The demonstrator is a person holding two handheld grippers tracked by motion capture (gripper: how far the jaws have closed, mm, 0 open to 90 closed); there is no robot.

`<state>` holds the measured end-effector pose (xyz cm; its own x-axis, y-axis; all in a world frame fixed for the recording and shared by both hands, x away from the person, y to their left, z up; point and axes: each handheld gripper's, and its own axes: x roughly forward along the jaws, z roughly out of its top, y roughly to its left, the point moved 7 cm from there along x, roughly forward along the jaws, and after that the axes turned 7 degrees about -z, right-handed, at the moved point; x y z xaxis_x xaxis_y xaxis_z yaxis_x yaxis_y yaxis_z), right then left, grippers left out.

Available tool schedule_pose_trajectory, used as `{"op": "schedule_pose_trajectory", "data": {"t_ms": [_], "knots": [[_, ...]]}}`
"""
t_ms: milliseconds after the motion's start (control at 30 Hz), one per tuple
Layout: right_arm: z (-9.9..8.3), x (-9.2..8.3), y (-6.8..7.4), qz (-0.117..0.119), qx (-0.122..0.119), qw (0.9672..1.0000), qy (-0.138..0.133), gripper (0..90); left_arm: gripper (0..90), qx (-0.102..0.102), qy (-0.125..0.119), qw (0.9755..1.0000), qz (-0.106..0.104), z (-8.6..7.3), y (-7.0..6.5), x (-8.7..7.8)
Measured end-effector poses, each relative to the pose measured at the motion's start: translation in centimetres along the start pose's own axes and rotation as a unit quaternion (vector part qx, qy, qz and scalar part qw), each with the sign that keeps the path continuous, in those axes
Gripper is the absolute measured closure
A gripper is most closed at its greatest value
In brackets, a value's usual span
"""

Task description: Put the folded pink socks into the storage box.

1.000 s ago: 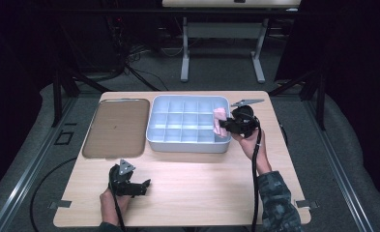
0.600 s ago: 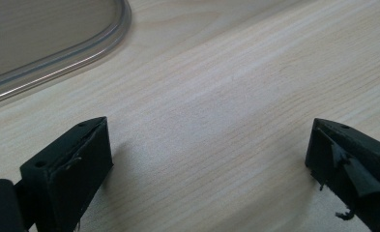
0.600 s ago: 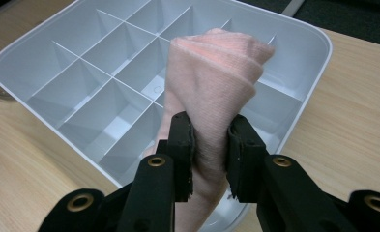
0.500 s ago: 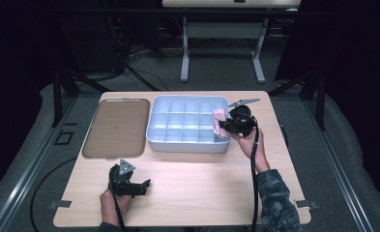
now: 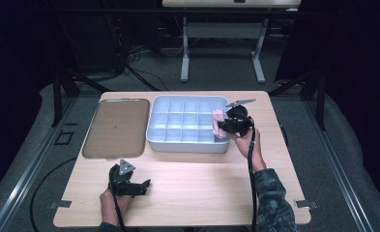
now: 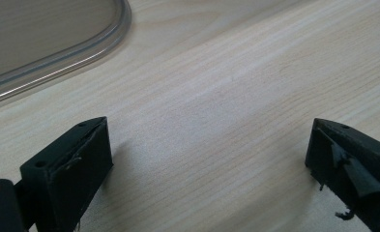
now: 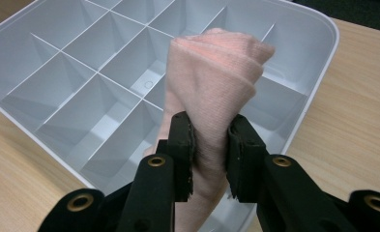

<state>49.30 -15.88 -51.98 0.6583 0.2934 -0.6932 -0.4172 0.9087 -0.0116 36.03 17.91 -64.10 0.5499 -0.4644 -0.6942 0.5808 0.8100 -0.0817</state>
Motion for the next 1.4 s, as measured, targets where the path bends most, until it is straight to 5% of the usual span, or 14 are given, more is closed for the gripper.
{"op": "schedule_pose_trajectory", "data": {"t_ms": [567,1100,1200,1300,1400], "knots": [[-1.3,1.5,-0.2,-0.035,-0.025,0.9985,0.034,74.2,2.3,0.001,0.002,1.0,-0.001,0.0,0.0,0.0],[-2.9,2.8,-0.1,-0.039,-0.047,0.9952,0.077,72.1,2.3,0.001,0.002,1.0,0.0,0.0,0.0,0.0],[-2.9,2.8,0.1,-0.043,-0.054,0.9943,0.081,66.4,2.3,0.001,0.002,1.0,0.0,0.0,0.0,0.0],[-2.9,1.8,0.2,-0.023,-0.04,0.9957,0.08,50.8,2.3,0.001,0.002,1.0,0.0,0.0,0.0,0.0],[-2.6,0.9,0.1,-0.01,-0.028,0.9974,0.065,47.9,2.3,0.001,0.002,1.0,-0.001,0.0,0.0,0.0]]}}
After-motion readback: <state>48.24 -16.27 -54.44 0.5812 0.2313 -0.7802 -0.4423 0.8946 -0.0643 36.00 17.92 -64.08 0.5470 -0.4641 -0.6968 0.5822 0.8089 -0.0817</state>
